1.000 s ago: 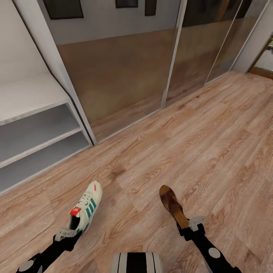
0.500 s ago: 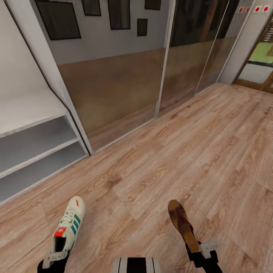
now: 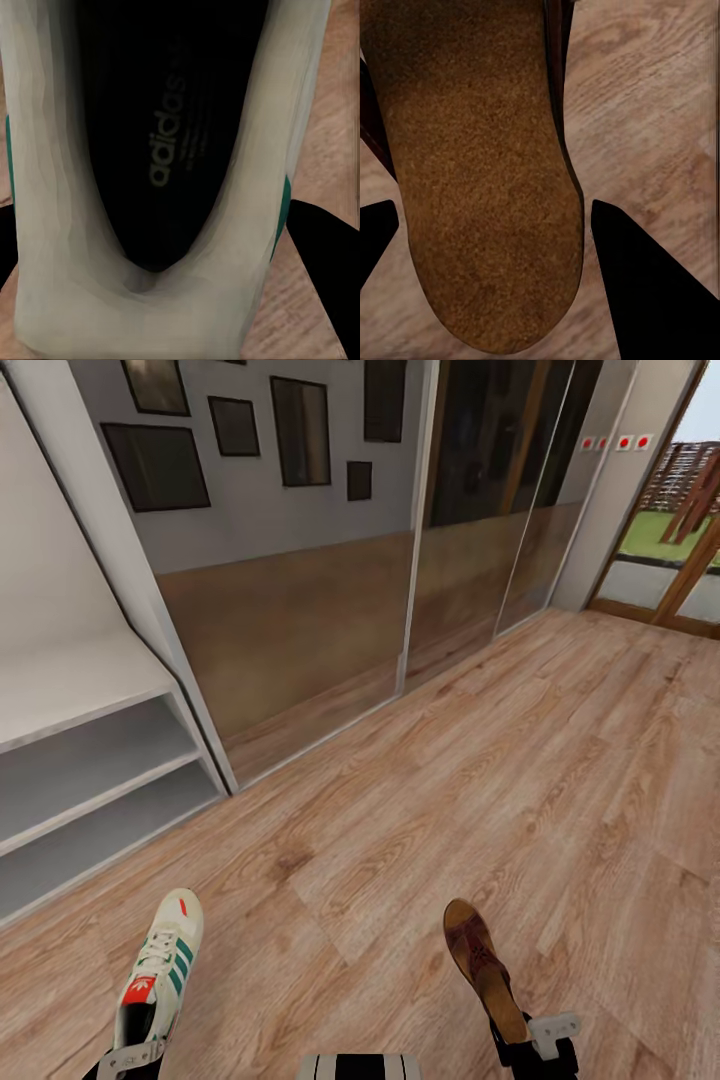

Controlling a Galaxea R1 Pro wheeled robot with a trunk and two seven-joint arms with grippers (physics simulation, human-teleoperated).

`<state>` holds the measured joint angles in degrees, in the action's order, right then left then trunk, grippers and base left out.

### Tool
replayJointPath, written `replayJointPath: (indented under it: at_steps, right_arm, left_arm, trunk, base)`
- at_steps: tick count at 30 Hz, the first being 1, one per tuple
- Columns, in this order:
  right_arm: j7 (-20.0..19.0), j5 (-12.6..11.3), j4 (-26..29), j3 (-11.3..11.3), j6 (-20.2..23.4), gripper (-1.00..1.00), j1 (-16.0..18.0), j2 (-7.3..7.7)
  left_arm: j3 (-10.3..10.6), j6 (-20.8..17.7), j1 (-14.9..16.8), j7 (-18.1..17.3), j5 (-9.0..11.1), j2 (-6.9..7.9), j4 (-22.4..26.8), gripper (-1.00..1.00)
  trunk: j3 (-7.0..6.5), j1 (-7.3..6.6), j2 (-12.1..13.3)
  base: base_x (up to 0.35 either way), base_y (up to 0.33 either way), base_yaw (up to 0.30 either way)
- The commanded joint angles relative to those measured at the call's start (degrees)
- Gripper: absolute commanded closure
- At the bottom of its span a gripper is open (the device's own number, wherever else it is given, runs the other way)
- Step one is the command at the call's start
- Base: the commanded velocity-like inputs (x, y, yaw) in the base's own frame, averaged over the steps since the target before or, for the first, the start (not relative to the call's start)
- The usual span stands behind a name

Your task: Pick up the two gym shoes and the two sandals from the corridor floor and place them onto the hallstand (shoe rack) in the corridor, making sure they are on the rack and not on the floor. Arrange them so the two gym shoes are next to each other and the two sandals are next to each other.

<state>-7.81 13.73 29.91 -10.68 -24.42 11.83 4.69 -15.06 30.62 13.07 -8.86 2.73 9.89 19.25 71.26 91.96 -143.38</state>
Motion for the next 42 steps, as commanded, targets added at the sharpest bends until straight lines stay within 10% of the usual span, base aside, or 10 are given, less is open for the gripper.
replayJointPath:
  at_steps: [1,11,42]
  right_arm:
    - [-0.6,0.25,-0.13,-0.48,-0.19,1.0,0.03,-0.08]
    - [-0.57,0.24,-0.4,-0.48,-0.11,1.0,0.03,-0.12]
    - [-0.54,0.18,-1.26,-0.48,-0.04,1.0,0.03,-0.3]
  left_arm:
    - [-0.32,0.09,0.03,-0.56,0.27,-0.03,-0.07,1.0]
    - [-0.3,0.12,0.02,-0.54,0.23,0.04,-0.61,1.0]
    - [0.0,0.32,0.02,-0.58,-0.44,0.04,-1.23,1.0]
  trunk:
    - [-0.28,-0.03,0.0]
    - [-3.38,-0.29,0.14]
    - [-10.94,-7.1,12.57]
  base:
    - [0.0,0.0,-0.089]
    - [0.0,0.0,-0.086]
    - [0.0,0.0,-0.056]
